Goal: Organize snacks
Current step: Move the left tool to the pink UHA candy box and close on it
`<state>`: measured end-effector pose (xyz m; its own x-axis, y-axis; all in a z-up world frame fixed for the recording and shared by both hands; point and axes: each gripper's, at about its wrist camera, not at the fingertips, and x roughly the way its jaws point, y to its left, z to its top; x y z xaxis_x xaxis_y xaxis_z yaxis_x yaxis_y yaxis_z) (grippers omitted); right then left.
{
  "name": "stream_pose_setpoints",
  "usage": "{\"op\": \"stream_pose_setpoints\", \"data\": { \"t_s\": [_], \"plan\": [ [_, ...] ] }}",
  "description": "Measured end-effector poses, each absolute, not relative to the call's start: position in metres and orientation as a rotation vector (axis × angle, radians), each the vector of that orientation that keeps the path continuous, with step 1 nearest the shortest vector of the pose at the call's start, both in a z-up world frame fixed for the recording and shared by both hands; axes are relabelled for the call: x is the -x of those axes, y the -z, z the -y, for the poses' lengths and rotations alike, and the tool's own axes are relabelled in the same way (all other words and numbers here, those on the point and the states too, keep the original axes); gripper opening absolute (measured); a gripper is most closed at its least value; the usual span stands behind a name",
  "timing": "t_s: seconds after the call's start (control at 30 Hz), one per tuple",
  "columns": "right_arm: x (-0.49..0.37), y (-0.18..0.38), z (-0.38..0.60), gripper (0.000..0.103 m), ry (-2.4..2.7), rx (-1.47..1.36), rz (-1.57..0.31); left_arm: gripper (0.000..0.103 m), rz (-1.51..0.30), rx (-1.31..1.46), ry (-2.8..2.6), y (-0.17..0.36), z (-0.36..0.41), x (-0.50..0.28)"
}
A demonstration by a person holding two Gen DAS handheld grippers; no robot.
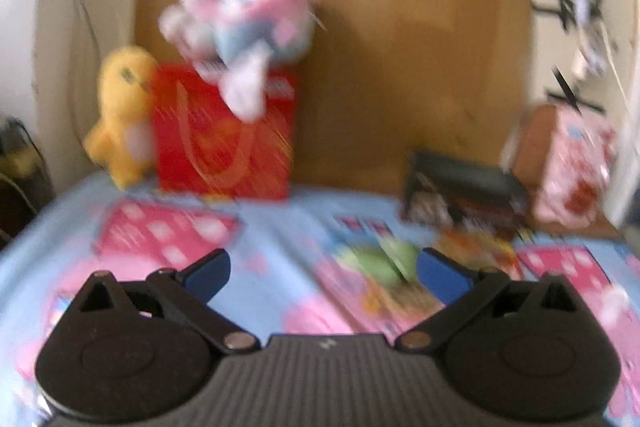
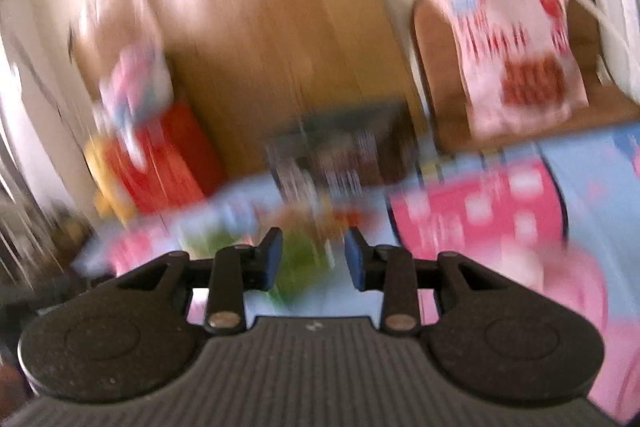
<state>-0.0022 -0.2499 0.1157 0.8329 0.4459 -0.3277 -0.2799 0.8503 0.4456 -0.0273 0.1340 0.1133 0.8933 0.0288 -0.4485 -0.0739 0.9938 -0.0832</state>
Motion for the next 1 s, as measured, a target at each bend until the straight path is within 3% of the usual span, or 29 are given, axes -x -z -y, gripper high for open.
{"op": "stream_pose_setpoints", "data": {
  "t_s": [0.1,0.2,0.3,0.43,0.63,0.77,0.83,0.9,1.0],
  "plan": [
    [-0.018,-0.177,0.268,0.037,-0.448,-0.478,-0.370,0.103,-0.402,0.052,-0.095,-0.134,-0.143,0.026],
    [-0.033,-0.197,0.261,0.037,-0.506,-0.501,-0.396,0.103,-0.358,0.113,-0.064,-0.129,-0.149,0.026],
    [-0.042,-0.176,0.231,0.037,-0.523,-0.403,-0.510,0.103,-0.333,0.215,0.001,-0.108,-0.147,0.026],
    [-0.047,-0.113,0.184,0.037,-0.532,-0.238,-0.661,0.102,-0.471,0.315,0.110,-0.076,-0.136,0.007],
    [-0.054,-0.069,0.136,0.037,-0.569,-0.024,-0.716,0.088,-0.701,0.346,0.165,-0.042,-0.117,-0.032],
    [-0.075,-0.056,0.134,0.037,-0.561,-0.034,-0.760,0.085,-0.793,0.381,0.211,-0.022,-0.107,-0.041],
    [-0.077,-0.051,0.133,0.037,-0.580,-0.056,-0.803,0.076,-0.800,0.414,0.216,-0.016,-0.106,-0.046],
    [-0.069,-0.047,0.133,0.036,-0.622,-0.069,-0.824,0.057,-0.819,0.414,0.262,-0.014,-0.101,-0.044],
    [-0.037,-0.045,0.138,0.036,-0.678,-0.005,-0.806,0.055,-0.847,0.369,0.347,-0.016,-0.085,-0.034]
  ]
}}
